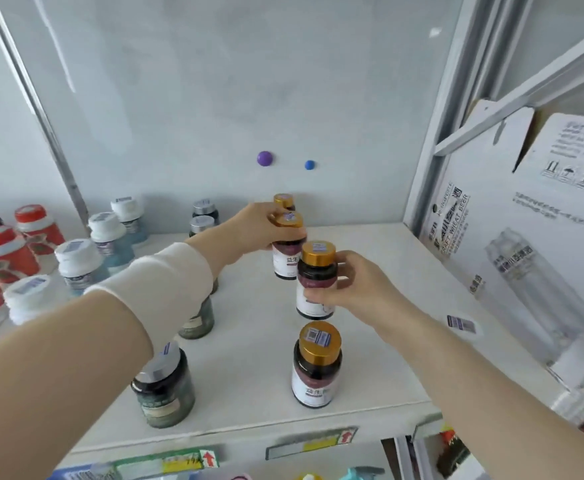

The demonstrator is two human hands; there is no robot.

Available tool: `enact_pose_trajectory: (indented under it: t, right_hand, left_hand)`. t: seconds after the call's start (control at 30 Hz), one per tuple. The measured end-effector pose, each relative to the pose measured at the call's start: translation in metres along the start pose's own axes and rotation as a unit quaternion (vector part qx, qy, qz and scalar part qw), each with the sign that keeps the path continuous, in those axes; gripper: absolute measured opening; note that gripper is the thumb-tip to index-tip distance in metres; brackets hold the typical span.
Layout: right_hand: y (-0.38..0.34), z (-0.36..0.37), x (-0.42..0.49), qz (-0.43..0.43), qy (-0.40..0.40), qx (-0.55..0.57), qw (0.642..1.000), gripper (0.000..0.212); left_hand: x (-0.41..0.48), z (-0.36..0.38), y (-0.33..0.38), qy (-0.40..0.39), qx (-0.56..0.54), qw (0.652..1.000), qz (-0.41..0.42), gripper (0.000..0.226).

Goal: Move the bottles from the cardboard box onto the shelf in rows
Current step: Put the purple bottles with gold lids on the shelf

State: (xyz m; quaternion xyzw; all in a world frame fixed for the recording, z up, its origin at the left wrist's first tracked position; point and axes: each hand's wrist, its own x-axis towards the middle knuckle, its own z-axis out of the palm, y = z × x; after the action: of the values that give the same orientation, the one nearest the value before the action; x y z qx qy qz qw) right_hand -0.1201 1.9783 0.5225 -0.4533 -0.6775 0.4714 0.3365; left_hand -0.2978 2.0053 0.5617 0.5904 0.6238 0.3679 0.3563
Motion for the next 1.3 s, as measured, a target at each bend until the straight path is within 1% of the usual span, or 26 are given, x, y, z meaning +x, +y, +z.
enact_pose_trajectory:
  t: [0.07,0.1,0.23,0.37,0.53,0.77,0.87,0.9,1.0,1.07,1.13,1.2,1.23,1.3]
  right_hand:
    - [0.009,0.004,0.005,0.007,-0.011,-0.012,1.0,0.047]
    - [0.012,0.005,0.007,0.01,-0.014,-0.016,1.0,0.048]
    - [0.018,0.011,0.01,0.006,-0.018,-0.047,0.999,0.05]
    - [0.018,0.019,0.011,0.008,-0.031,-0.082,0.996,0.057]
    - [0.021,0.025,0.013,0.018,-0.039,-0.082,0.996,0.056]
    - [0.022,0.027,0.013,0.024,-0.05,-0.107,0.993,0.057]
    - [0.015,0.021,0.012,0.039,-0.046,-0.082,0.995,0.056]
    - [0.012,0.018,0.011,0.039,-0.041,-0.064,0.996,0.055]
    - [-0.005,0.004,0.007,0.031,-0.023,-0.035,0.999,0.05]
    - [-0.019,-0.005,0.004,0.025,-0.007,-0.063,0.998,0.057]
    - [-0.037,-0.009,-0.003,0.003,-0.003,-0.104,0.995,0.06]
    - [-0.05,-0.006,-0.012,-0.027,-0.009,-0.16,0.987,0.056]
    - [-0.056,-0.002,-0.017,-0.044,-0.015,-0.195,0.98,0.052]
    - [-0.066,0.011,-0.027,-0.087,-0.027,-0.27,0.959,0.041]
  left_hand:
    - [0.006,0.003,-0.005,-0.022,0.048,0.999,-0.013,0.019]
    - [0.009,0.005,-0.007,-0.033,0.067,0.997,-0.017,0.021]
    - [0.018,0.012,-0.011,-0.067,0.14,0.988,-0.021,0.041]
    - [0.021,0.014,-0.012,-0.081,0.172,0.981,-0.035,0.047]
    - [0.028,0.015,-0.017,-0.08,0.169,0.982,-0.039,0.052]
    - [0.03,0.015,-0.02,-0.084,0.207,0.974,-0.026,0.057]
    - [0.025,0.013,-0.015,-0.087,0.21,0.974,-0.021,0.064]
    - [0.022,0.01,-0.012,-0.085,0.207,0.975,-0.018,0.063]
    - [0.008,-0.001,0.002,-0.077,0.221,0.972,-0.002,0.043]
    - [-0.006,-0.011,0.013,-0.046,0.251,0.967,0.006,0.05]
    - [-0.024,-0.022,0.022,0.006,0.291,0.957,0.013,0.053]
    - [-0.048,-0.032,0.024,0.057,0.351,0.935,0.018,0.05]
    - [-0.062,-0.037,0.024,0.077,0.392,0.917,0.018,0.049]
    - [-0.095,-0.047,0.021,0.11,0.494,0.862,0.02,0.045]
